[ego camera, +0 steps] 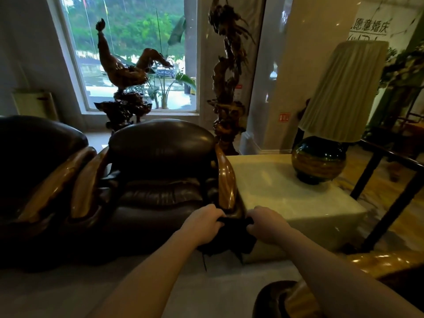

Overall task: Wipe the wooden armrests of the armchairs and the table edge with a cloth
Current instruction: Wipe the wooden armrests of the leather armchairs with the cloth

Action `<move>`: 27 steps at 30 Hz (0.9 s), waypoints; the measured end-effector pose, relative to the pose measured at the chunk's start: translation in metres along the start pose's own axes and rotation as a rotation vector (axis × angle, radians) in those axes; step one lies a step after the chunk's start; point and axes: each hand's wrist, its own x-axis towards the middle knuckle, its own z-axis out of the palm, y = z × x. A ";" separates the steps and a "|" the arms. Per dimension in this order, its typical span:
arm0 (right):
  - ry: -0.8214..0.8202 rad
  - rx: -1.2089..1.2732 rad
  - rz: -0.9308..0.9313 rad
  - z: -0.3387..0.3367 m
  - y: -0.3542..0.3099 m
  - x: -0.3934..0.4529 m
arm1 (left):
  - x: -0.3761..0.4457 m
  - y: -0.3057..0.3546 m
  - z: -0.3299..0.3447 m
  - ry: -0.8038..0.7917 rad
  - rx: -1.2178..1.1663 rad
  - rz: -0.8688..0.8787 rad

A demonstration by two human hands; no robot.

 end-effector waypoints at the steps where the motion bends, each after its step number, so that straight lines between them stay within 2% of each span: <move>1: 0.018 -0.010 -0.006 -0.002 -0.005 0.016 | 0.008 -0.011 -0.009 0.011 -0.014 0.004; 6: 0.088 -0.046 -0.017 -0.021 -0.022 0.080 | 0.048 -0.058 -0.042 0.051 0.009 0.045; 11: 0.068 -0.002 -0.010 -0.020 -0.021 0.127 | 0.079 -0.090 -0.038 0.111 0.078 0.069; 18: -0.001 0.077 0.031 0.014 0.007 0.191 | 0.144 -0.135 -0.010 0.016 0.085 0.015; 27: -0.107 0.178 0.120 0.043 0.096 0.307 | 0.285 -0.165 0.047 -0.143 0.071 -0.073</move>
